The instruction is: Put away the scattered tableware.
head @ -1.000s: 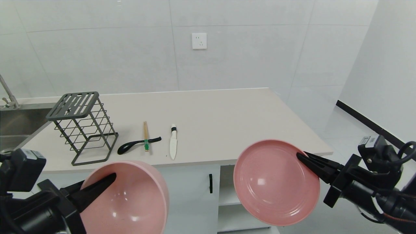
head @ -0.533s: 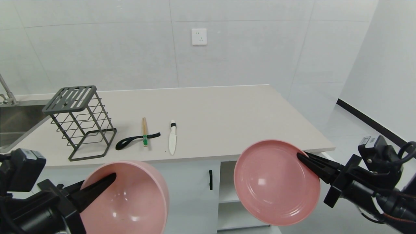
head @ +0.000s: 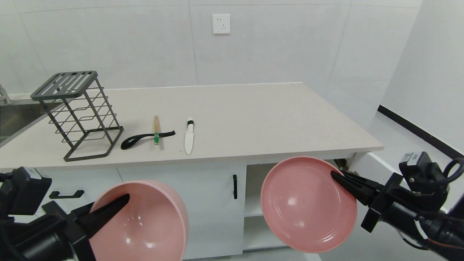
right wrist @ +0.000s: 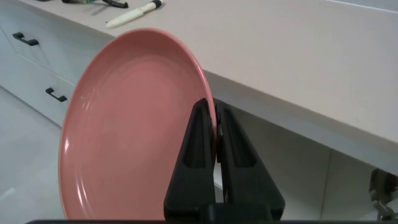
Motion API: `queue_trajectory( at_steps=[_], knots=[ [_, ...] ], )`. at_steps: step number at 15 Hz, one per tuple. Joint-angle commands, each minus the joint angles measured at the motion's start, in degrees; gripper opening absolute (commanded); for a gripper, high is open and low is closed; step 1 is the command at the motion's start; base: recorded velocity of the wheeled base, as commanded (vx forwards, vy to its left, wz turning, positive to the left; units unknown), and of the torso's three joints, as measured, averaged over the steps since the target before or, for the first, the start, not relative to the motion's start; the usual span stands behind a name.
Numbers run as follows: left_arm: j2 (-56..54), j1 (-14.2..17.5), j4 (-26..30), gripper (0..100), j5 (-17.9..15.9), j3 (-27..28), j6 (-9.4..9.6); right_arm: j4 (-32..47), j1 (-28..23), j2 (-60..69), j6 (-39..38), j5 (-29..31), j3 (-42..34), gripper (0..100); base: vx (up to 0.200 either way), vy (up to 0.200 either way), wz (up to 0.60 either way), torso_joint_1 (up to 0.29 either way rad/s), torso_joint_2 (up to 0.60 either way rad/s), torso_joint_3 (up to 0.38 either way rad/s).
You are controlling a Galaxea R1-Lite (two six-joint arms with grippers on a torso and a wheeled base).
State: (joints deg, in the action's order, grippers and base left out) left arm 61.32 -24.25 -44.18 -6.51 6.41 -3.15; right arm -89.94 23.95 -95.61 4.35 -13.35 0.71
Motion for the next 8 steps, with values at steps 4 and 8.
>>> queue_trajectory(
  at_steps=[4, 8],
  knots=[
    [0.4, 0.0, 0.1, 0, 0.0, -0.1, -0.28, -0.1, 0.0, -0.3, 0.0, 0.0, 0.2, 0, 0.0, 0.0, 0.0, -0.187, 0.5, 0.312],
    [0.6, 0.0, 0.1, 0, -0.1, -0.1, -0.28, -0.1, -0.1, -0.4, 0.0, 0.0, 0.3, 0, 0.0, 0.0, 0.0, -0.139, 0.4, 0.265]
  ],
)
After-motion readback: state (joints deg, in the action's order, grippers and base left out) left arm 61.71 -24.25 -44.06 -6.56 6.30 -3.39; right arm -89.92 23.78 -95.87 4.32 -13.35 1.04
